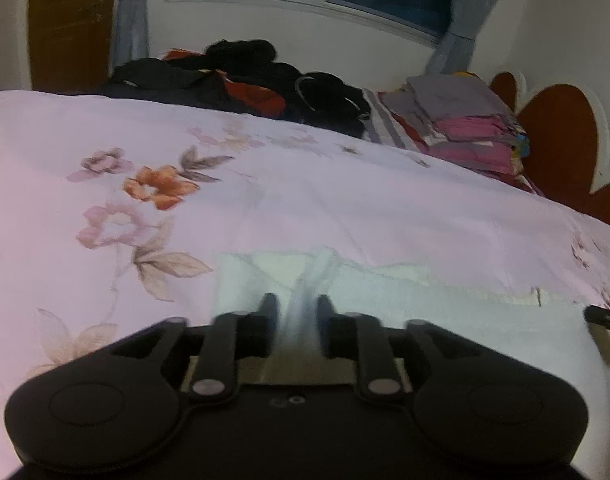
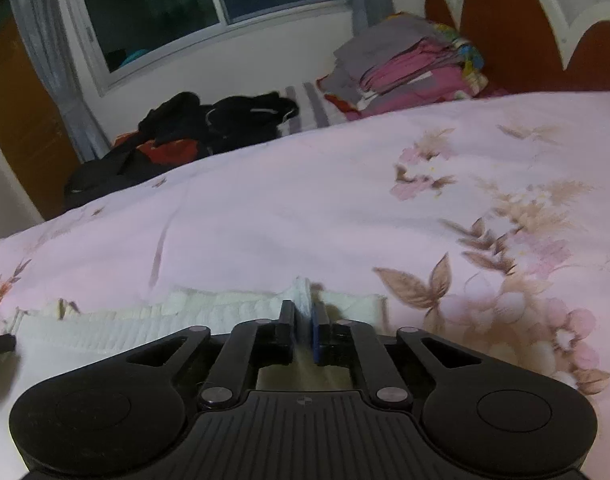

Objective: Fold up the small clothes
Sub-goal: 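Open both grippers to release the hem and withdraw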

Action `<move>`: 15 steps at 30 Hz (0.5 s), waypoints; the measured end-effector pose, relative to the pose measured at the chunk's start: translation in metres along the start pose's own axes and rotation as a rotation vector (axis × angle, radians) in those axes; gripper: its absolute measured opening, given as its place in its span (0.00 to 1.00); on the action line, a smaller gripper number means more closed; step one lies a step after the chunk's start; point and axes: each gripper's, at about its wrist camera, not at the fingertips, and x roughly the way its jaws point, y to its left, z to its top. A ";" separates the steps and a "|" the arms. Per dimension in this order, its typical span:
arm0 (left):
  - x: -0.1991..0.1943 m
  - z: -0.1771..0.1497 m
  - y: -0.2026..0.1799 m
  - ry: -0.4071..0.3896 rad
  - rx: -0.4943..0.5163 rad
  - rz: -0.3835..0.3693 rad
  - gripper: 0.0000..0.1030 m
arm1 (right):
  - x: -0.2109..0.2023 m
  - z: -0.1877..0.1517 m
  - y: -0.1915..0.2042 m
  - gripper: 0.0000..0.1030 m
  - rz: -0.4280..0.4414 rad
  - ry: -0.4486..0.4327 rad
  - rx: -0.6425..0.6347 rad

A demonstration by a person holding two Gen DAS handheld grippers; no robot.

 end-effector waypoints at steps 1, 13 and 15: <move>-0.003 0.000 0.001 -0.001 0.000 -0.002 0.24 | -0.004 0.000 0.000 0.20 -0.008 -0.010 -0.002; -0.055 -0.018 -0.029 -0.037 0.071 -0.117 0.36 | -0.049 -0.017 0.055 0.29 0.143 -0.032 -0.084; -0.055 -0.025 -0.039 -0.016 0.083 -0.140 0.36 | -0.051 -0.029 0.073 0.29 0.176 -0.002 -0.113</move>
